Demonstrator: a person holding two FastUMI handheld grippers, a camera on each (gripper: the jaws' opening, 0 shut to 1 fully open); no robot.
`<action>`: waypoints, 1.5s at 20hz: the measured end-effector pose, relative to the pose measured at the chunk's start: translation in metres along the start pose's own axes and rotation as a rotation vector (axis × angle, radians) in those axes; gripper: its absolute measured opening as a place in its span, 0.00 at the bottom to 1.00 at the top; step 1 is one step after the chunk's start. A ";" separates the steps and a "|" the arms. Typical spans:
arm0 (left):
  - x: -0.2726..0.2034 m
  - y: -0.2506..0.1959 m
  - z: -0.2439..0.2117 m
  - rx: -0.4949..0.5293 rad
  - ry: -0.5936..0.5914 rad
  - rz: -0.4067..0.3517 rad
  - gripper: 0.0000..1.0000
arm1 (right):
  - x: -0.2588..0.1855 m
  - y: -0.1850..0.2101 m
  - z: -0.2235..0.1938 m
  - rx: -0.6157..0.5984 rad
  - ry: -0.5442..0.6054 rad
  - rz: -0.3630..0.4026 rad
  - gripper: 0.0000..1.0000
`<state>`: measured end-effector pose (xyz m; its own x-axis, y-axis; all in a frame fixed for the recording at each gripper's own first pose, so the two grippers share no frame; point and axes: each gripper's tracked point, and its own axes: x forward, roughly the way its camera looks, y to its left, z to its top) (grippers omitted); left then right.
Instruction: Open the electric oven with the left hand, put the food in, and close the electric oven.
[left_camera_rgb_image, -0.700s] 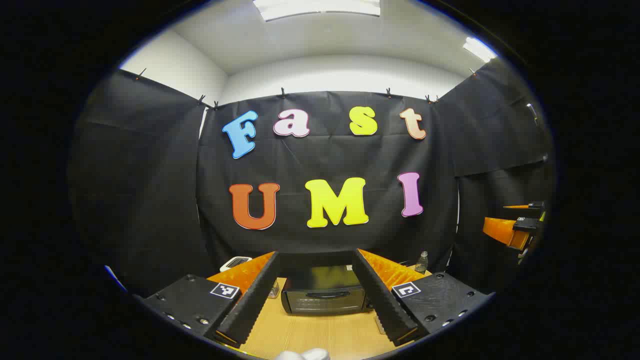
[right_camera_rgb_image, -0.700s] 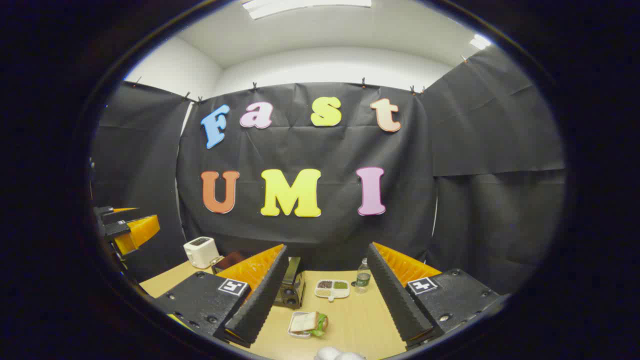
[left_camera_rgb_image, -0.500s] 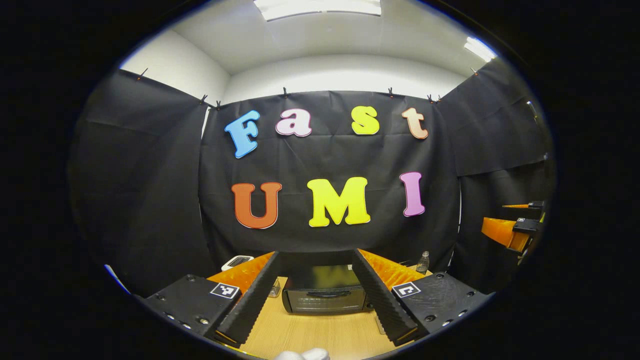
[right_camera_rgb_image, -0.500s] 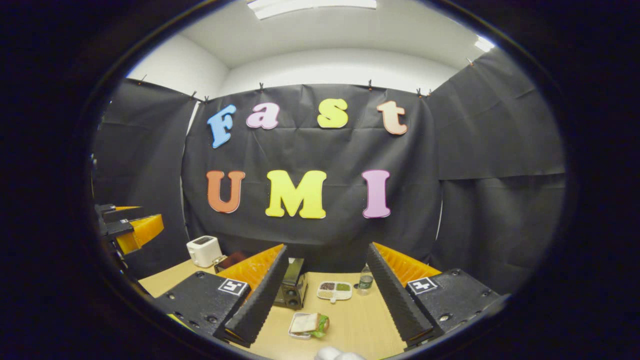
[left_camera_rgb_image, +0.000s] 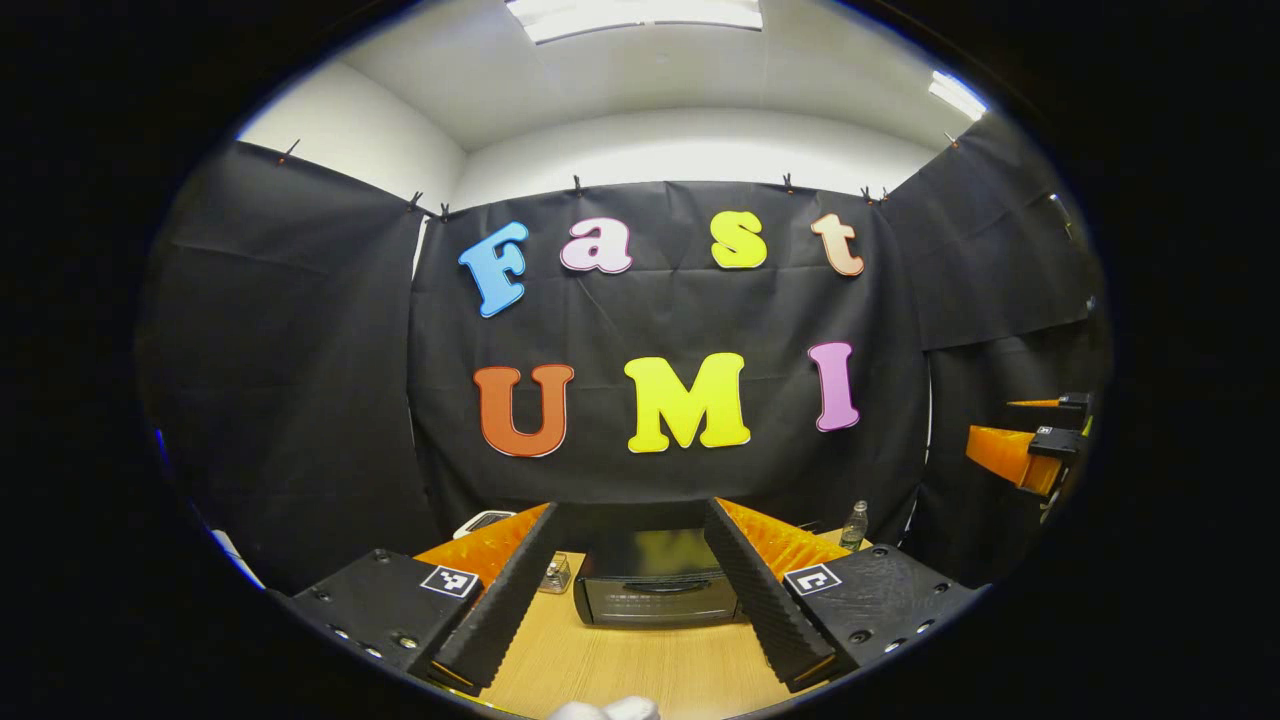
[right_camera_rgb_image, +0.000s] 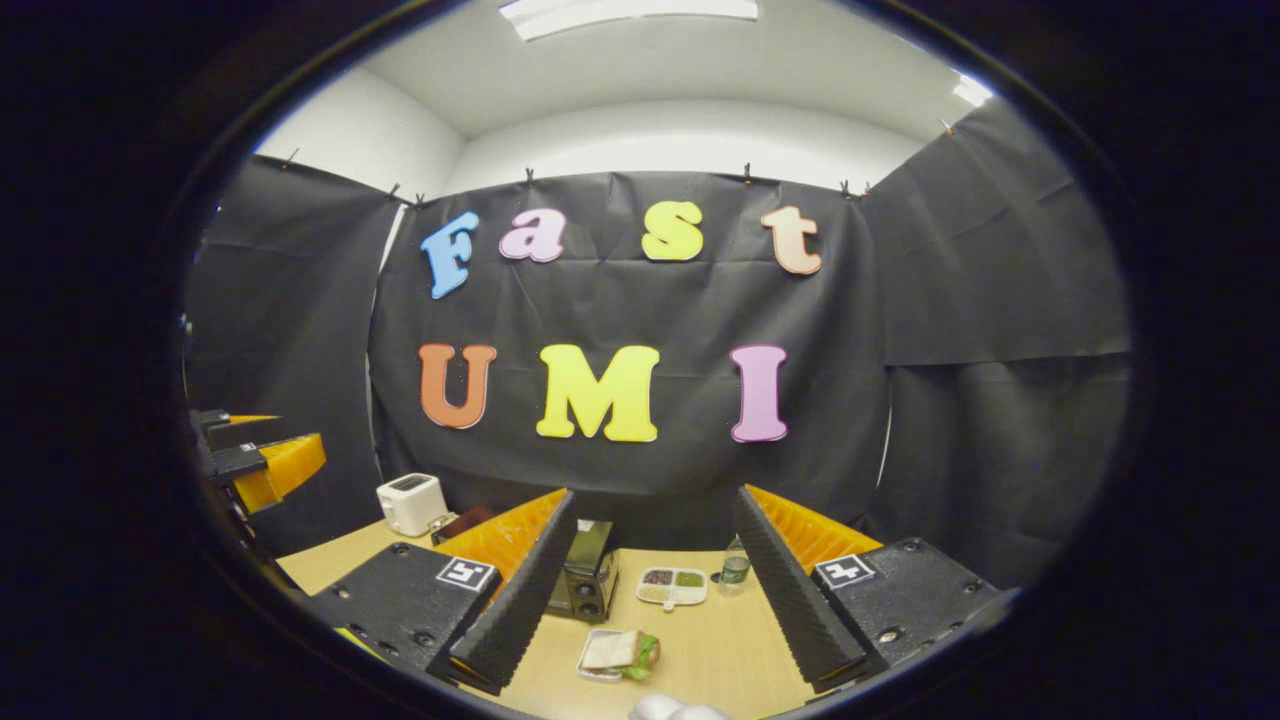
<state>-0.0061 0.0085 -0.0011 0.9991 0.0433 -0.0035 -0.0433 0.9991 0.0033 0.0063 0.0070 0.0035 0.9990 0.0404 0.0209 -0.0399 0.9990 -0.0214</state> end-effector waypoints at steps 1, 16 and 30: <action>0.000 0.001 -0.001 0.000 0.003 0.002 0.95 | 0.000 -0.001 -0.001 -0.001 -0.001 -0.004 0.91; 0.122 -0.026 -0.107 -0.030 0.065 -0.048 0.95 | 0.035 -0.036 -0.024 -0.007 0.026 -0.007 0.91; 0.239 -0.056 -0.274 -0.023 0.307 -0.058 0.95 | 0.075 -0.059 -0.035 -0.074 0.068 -0.016 0.95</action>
<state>0.2338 -0.0366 -0.2762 0.9523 -0.0181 -0.3046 0.0099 0.9995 -0.0285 0.0843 -0.0492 -0.0285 0.9987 0.0206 -0.0462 -0.0249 0.9952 -0.0951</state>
